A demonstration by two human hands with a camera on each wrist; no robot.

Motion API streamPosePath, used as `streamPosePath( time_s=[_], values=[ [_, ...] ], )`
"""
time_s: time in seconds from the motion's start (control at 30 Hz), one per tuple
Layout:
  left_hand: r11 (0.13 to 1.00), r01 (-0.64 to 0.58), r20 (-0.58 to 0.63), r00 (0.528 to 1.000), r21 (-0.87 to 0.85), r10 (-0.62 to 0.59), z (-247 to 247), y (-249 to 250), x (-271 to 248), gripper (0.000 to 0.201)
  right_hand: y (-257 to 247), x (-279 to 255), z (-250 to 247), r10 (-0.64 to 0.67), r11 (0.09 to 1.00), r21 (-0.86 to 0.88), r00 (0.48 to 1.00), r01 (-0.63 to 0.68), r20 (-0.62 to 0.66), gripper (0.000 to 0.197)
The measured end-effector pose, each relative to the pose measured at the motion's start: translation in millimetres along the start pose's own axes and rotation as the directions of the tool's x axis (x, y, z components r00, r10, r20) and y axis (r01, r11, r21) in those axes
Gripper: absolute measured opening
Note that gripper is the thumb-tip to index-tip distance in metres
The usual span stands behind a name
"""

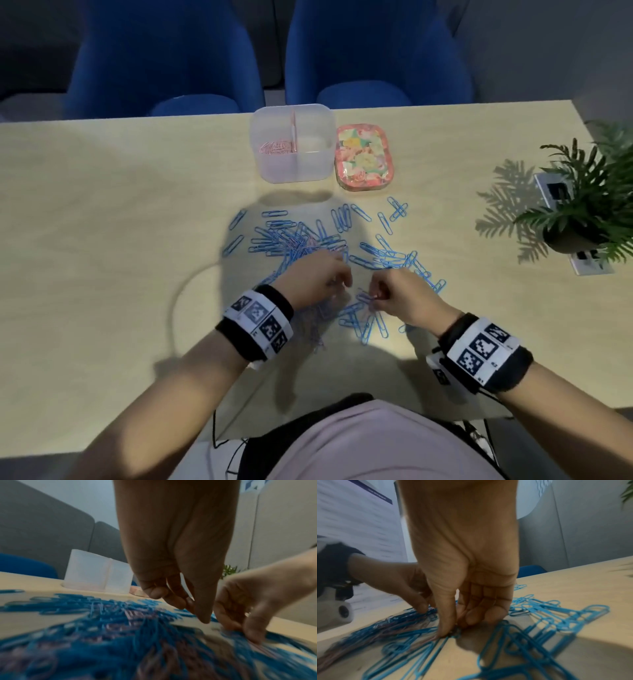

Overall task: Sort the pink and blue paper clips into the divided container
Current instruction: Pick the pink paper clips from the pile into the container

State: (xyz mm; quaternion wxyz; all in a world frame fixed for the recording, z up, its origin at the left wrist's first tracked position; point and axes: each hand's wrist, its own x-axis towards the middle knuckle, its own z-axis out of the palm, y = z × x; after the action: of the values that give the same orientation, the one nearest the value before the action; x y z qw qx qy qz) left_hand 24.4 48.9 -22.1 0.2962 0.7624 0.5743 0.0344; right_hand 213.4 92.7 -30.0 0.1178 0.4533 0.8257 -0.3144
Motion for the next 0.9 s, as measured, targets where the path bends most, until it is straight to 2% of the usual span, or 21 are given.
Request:
streamPosePath(
  time_s=[0.07, 0.13, 0.2, 0.23, 0.3, 0.37, 0.47, 0.57, 0.67, 0.77, 0.83, 0.87, 0.9],
  values=[
    [0.997, -0.034, 0.014, 0.999, 0.064, 0.033, 13, 2, -3, 0.018, 2, -1, 2, 0.003, 1.0, 0.027, 1.0, -0.004, 0.011, 0.021],
    [0.991, -0.048, -0.01, 0.999, 0.124, 0.049, 18, 2, -7, 0.019, 7, -1, -1, -0.002, 0.987, 0.161, 1.0, -0.001, 0.02, 0.033],
    [0.985, -0.057, -0.041, 0.997, 0.165, 0.064, 19, 2, -8, 0.018, 14, -3, -10, 0.045, 0.952, 0.305, 0.999, -0.037, -0.019, 0.036],
    [0.983, -0.065, -0.048, 0.996, 0.17, 0.074, 19, 3, -9, 0.017, 18, -2, -15, 0.084, 0.946, 0.316, 0.995, -0.066, -0.043, 0.034],
    [0.987, -0.057, -0.039, 0.997, 0.153, 0.064, 21, 2, -9, 0.016, 21, -3, -21, 0.131, 0.976, 0.19, 0.986, -0.11, -0.104, 0.022],
    [0.992, -0.038, -0.024, 0.999, 0.117, 0.041, 22, 1, -7, 0.016, 17, -6, -20, 0.111, 0.994, 0.021, 0.976, -0.109, -0.186, 0.009],
    [0.999, 0.007, -0.018, 1.0, 0.043, -0.007, 19, 1, -5, 0.011, 0, -8, -6, 0.064, 0.987, -0.123, 0.963, -0.099, -0.263, 0.009],
    [0.984, 0.108, -0.062, 0.991, -0.142, -0.118, 10, -4, -6, 0.009, -9, -7, 4, 0.116, 0.984, -0.109, 0.965, -0.145, -0.235, 0.018],
    [0.904, 0.172, -0.06, 0.976, -0.39, -0.211, 1, -10, -10, 0.016, -10, -2, 9, 0.108, 0.994, 0.003, 0.968, -0.111, -0.226, 0.01],
    [0.691, 0.22, 0.031, 0.961, -0.689, -0.275, -3, -6, -12, 0.02, -14, 1, 7, 0.116, 0.993, 0.054, 0.981, -0.109, -0.157, 0.01],
    [0.572, 0.248, 0.074, 0.948, -0.782, -0.309, -4, -1, -13, 0.027, -15, 3, 5, 0.111, 0.992, 0.066, 0.986, -0.103, -0.125, 0.01],
    [0.574, 0.253, 0.078, 0.947, -0.779, -0.312, -3, 2, -13, 0.029, -15, 3, 4, 0.092, 0.995, 0.049, 0.989, -0.087, -0.115, 0.009],
    [0.624, 0.249, 0.065, 0.951, -0.741, -0.302, 0, 3, -13, 0.03, -16, 4, 4, 0.067, 0.998, 0.024, 0.992, -0.065, -0.109, 0.009]
  ],
)
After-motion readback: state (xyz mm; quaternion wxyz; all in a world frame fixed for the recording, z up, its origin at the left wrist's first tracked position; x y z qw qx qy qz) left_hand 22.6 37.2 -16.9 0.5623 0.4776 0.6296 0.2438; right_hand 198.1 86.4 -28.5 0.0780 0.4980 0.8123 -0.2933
